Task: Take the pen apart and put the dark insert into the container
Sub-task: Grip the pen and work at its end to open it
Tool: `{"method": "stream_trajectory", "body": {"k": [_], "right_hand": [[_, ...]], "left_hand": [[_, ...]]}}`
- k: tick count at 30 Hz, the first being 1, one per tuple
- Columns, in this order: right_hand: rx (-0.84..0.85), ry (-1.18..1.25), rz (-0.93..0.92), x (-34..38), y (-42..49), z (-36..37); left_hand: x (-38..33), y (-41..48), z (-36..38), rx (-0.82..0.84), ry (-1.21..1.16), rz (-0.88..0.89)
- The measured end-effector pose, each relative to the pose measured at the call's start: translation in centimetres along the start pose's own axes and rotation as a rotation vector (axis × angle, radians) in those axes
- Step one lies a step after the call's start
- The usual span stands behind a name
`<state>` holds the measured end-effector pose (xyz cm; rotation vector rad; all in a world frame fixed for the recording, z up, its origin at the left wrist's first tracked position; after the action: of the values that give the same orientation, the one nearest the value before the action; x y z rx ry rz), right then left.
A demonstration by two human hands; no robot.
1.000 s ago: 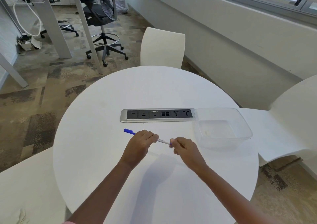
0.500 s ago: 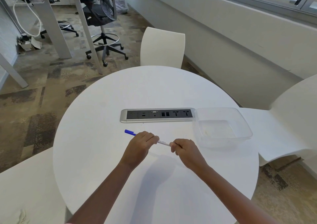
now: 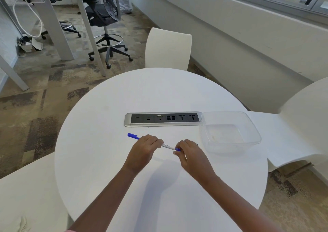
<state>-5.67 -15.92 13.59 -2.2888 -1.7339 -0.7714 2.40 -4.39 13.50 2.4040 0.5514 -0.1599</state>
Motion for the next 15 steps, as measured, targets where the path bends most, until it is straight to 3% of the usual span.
{"method": "stream_trajectory", "body": {"k": [3,7,12,15], "right_hand": [[-0.053,-0.068,-0.102,0.7,0.0,-0.5],[0.001,0.015,-0.019,0.1,0.5,-0.1],[0.153,0.258,0.241,-0.8,0.6,0.5],[0.253,0.637,0.551,-1.8,0.4,1.2]], "left_hand": [[0.0,0.0,0.0,0.002,-0.003,-0.004],[-0.1,-0.1,0.0,0.000,-0.008,-0.014],[-0.2,-0.1,0.0,0.001,-0.015,0.000],[0.0,-0.1,-0.1,-0.002,-0.013,-0.010]]}}
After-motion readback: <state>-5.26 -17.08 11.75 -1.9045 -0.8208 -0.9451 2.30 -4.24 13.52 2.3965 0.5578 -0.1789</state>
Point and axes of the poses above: each hand's wrist, its own y-axis towards the middle knuckle, its own z-axis out of the palm, x = y × z, the point moved 6 cm from there along y, towards the middle knuckle, and after that the axes turned 5 degrees about -x, right-handed, at the moved point
